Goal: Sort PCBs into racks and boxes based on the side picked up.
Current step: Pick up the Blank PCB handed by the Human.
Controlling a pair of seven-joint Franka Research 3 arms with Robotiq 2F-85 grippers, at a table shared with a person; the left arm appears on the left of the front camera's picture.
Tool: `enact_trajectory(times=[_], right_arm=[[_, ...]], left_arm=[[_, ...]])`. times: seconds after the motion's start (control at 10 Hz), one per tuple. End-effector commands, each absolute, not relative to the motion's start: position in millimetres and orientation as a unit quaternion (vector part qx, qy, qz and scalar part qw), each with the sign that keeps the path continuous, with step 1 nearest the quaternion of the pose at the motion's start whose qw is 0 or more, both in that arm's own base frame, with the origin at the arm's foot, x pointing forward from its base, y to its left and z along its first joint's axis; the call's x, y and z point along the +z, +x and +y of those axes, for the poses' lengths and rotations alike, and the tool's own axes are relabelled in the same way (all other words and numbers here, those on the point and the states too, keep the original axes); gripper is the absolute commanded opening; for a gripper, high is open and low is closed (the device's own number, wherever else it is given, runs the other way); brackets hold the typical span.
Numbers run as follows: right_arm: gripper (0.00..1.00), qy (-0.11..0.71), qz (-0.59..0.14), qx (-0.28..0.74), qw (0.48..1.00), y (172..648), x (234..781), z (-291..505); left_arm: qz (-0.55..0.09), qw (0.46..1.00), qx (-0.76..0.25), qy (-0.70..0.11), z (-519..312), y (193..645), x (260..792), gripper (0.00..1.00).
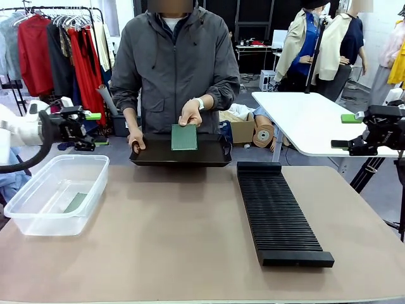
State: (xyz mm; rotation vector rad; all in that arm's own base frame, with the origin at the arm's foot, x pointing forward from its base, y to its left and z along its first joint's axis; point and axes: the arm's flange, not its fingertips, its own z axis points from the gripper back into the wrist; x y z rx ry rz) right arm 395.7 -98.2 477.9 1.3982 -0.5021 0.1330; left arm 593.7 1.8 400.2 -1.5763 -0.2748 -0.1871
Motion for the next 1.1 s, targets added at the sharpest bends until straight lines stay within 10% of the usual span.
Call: enact_trajectory(times=[0.0,1.0], right_arm=[[1.00,0.638,-0.231,0.065,0.732,395,480,-98],[1.00,0.638,-0.231,0.065,0.732,395,480,-98]], left_arm=[[-0.132,0.681,-0.071,-0.717,-21,592,396,1.00],[-0.064,0.692,-0.109,-0.710,-161,617,359,1.00]])
